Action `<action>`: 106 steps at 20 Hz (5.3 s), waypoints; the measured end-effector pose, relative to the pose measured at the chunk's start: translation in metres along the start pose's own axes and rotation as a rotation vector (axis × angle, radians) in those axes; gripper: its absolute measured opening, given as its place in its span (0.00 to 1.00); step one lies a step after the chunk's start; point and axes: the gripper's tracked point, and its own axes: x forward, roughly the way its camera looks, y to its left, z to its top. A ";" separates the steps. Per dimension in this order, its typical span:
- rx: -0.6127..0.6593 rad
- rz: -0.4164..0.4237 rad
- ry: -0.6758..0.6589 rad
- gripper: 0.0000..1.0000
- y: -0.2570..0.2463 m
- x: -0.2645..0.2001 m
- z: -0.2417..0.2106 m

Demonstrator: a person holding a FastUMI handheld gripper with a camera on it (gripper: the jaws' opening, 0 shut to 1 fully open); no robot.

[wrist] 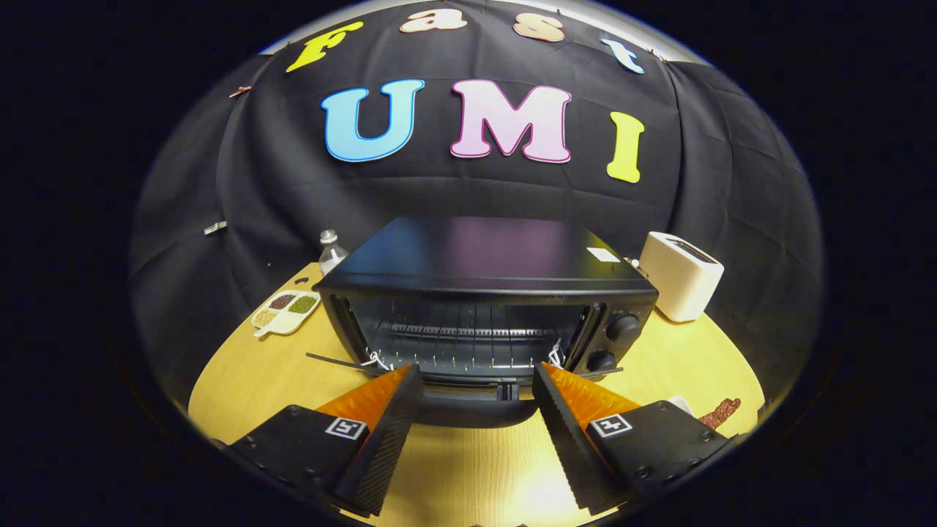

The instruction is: Open the toaster oven, put the food inside, and close the toaster oven door.

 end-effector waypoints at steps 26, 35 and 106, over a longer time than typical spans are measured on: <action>0.009 -0.043 0.075 0.98 -0.168 -0.084 0.011; 0.134 -0.014 0.198 0.98 -0.280 -0.074 -0.023; 1.024 0.332 0.051 0.14 -0.035 0.044 0.000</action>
